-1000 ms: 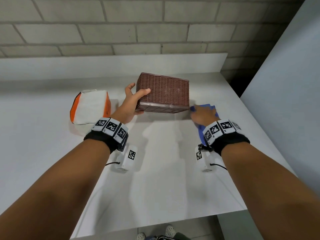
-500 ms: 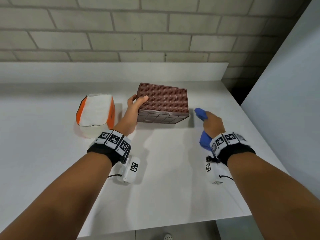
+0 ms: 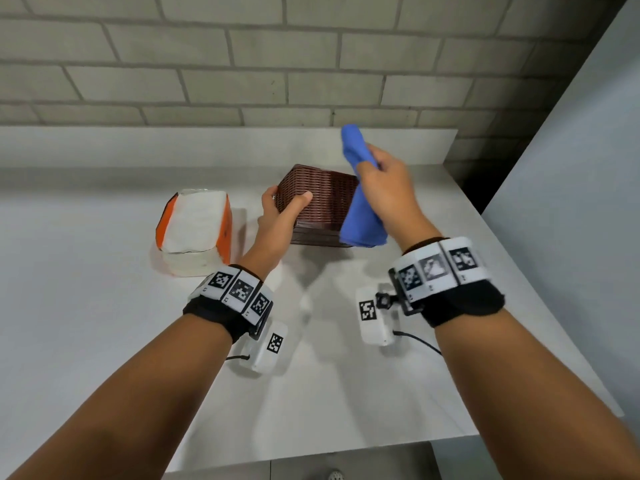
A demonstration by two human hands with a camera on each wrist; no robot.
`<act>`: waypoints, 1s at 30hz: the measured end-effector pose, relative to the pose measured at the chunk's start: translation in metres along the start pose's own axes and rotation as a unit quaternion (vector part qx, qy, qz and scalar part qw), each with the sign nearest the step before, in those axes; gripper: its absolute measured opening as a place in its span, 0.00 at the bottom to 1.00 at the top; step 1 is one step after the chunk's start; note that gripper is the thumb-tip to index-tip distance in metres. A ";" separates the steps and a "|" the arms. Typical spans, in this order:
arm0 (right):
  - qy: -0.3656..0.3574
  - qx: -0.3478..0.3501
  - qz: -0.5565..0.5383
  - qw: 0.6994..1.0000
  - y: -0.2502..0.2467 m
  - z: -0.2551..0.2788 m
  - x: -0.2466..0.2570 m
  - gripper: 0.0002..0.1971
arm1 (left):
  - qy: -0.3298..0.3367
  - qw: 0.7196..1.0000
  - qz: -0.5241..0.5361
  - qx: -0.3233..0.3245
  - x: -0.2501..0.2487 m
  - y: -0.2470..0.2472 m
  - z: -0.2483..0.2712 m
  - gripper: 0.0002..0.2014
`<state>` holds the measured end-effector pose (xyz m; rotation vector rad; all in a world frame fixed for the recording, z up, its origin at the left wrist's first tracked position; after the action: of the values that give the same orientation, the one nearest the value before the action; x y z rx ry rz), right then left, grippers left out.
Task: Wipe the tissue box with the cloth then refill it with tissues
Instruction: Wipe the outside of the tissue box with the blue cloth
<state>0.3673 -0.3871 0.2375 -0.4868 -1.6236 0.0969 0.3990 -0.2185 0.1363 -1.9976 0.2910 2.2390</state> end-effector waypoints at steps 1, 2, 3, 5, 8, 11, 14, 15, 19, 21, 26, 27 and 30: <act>-0.008 0.008 0.048 0.999 0.011 0.004 0.004 0.23 | 0.000 1.000 -0.002 -0.005 0.000 0.000 0.001 0.50; -0.005 0.023 0.094 0.995 0.023 0.008 0.005 0.25 | 0.001 1.000 -0.006 -0.008 0.001 0.000 0.002 0.50; 0.009 0.047 0.144 0.988 0.036 0.013 0.004 0.25 | 0.000 1.000 -0.010 -0.012 0.001 0.000 0.002 0.50; 0.026 0.099 0.238 0.966 0.062 0.029 0.000 0.26 | -0.004 1.000 -0.019 -0.024 0.002 -0.002 0.005 0.50; -0.009 0.079 0.382 0.921 0.082 0.046 0.007 0.28 | -0.001 1.000 -0.007 -0.021 0.002 -0.005 0.009 0.48; -0.077 0.098 0.399 0.908 0.099 0.044 0.015 0.31 | 0.021 1.000 0.006 0.007 -0.001 -0.004 0.012 0.45; -0.123 0.129 0.407 0.896 0.111 0.044 0.014 0.30 | 0.022 0.999 0.035 0.010 0.003 -0.008 0.012 0.33; -0.128 0.127 0.414 0.892 0.111 0.043 0.013 0.30 | 0.022 0.999 0.043 0.007 0.004 -0.009 0.012 0.31; -0.129 0.103 0.428 0.888 0.103 0.039 0.014 0.29 | 0.020 0.996 0.086 -0.004 0.004 -0.010 0.013 0.26; -0.110 0.085 0.431 0.891 0.091 0.031 0.008 0.28 | 0.019 0.992 0.122 -0.023 0.004 -0.015 0.014 0.25; -0.018 0.036 0.393 0.919 0.050 0.010 -0.024 0.26 | 0.032 0.990 0.129 -0.035 0.004 -0.021 0.013 0.25; -0.007 0.030 0.388 0.921 0.048 0.009 -0.027 0.27 | 0.032 0.991 0.127 -0.033 0.004 -0.020 0.013 0.25; -0.025 0.030 0.400 0.916 0.062 0.015 -0.019 0.27 | 0.035 0.991 0.128 -0.031 0.005 -0.014 0.011 0.25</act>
<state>0.3688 -0.3346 0.1969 -1.0831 -1.3725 0.7735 0.3907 -0.2026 0.1321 -2.1859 0.5196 2.3534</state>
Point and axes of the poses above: each hand's wrist, its own z-axis away from the middle knuckle, its own y-axis out of the palm, x = y × z, the point moved 10 cm from there along -z, towards the middle knuckle, and after that the axes turned 8 degrees about x, right-handed, at the moved point
